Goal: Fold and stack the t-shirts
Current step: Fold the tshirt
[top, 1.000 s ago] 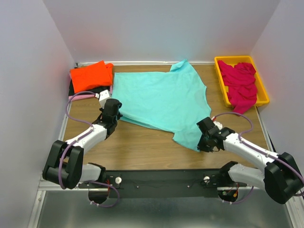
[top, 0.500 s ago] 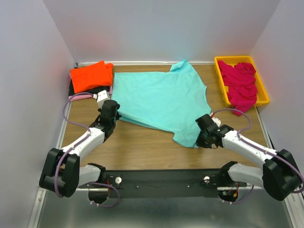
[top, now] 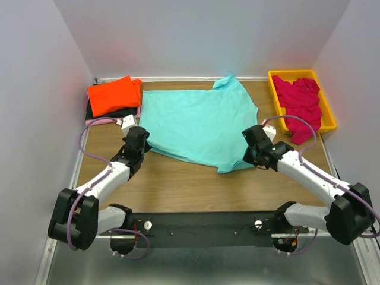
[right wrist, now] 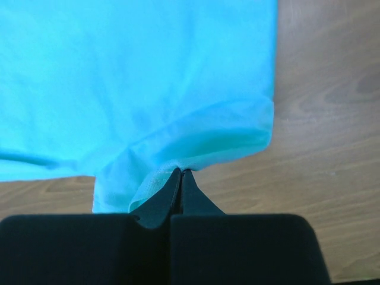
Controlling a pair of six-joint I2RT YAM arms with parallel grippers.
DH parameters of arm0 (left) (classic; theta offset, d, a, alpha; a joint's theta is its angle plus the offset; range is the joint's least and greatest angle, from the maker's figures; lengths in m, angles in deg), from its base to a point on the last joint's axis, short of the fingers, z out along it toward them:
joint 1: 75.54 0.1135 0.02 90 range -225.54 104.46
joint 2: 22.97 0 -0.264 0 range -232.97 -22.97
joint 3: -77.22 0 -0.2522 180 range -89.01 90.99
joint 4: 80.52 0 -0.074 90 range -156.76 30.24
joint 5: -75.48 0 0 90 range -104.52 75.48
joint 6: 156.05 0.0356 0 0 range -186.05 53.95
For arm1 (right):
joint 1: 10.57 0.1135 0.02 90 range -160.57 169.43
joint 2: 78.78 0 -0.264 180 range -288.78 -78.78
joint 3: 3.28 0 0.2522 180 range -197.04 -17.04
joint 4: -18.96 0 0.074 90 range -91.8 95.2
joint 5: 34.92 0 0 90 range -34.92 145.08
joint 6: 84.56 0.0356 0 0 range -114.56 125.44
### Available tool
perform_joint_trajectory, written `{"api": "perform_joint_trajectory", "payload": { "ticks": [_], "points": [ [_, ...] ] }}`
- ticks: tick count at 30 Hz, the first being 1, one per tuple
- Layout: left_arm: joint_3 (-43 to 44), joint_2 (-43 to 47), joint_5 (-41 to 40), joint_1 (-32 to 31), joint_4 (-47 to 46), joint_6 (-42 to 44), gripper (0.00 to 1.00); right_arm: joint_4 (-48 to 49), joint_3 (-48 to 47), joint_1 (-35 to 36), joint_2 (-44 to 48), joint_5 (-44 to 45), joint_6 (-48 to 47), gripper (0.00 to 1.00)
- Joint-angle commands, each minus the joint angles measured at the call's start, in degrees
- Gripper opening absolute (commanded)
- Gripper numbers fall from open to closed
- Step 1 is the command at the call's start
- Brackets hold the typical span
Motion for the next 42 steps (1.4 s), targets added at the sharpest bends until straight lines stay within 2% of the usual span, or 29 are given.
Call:
{"api": "perform_joint_trajectory", "payload": {
  "ticks": [1, 7, 15, 25, 42],
  "points": [
    [-0.46, 0.27, 1.74, 0.55, -1.41, -0.57, 0.0, 2.53, -4.57, 0.42, -3.37, 7.2, -2.23, 0.0],
    [-1.08, -0.96, 2.26, 1.34, -3.52, -1.36, 0.0, 8.24, -11.23, 0.42, -10.91, 9.75, -5.13, 0.01],
    [-1.08, -3.15, 3.58, 3.54, -5.9, -2.24, 0.0, 9.83, -23.81, 0.16, -23.58, 14.93, -10.05, 0.01],
    [-0.2, -7.28, 7.97, 8.2, -9.23, -0.4, 0.0, 12.46, -35.5, -3.88, -35.36, 14.77, -15.94, 0.01],
    [8.67, -18.01, 13.87, 12.5, -9.68, 2.86, 0.0, 14.31, -46.4, -8.72, -44.07, 12.4, -21.66, 0.0]
  ]
}}
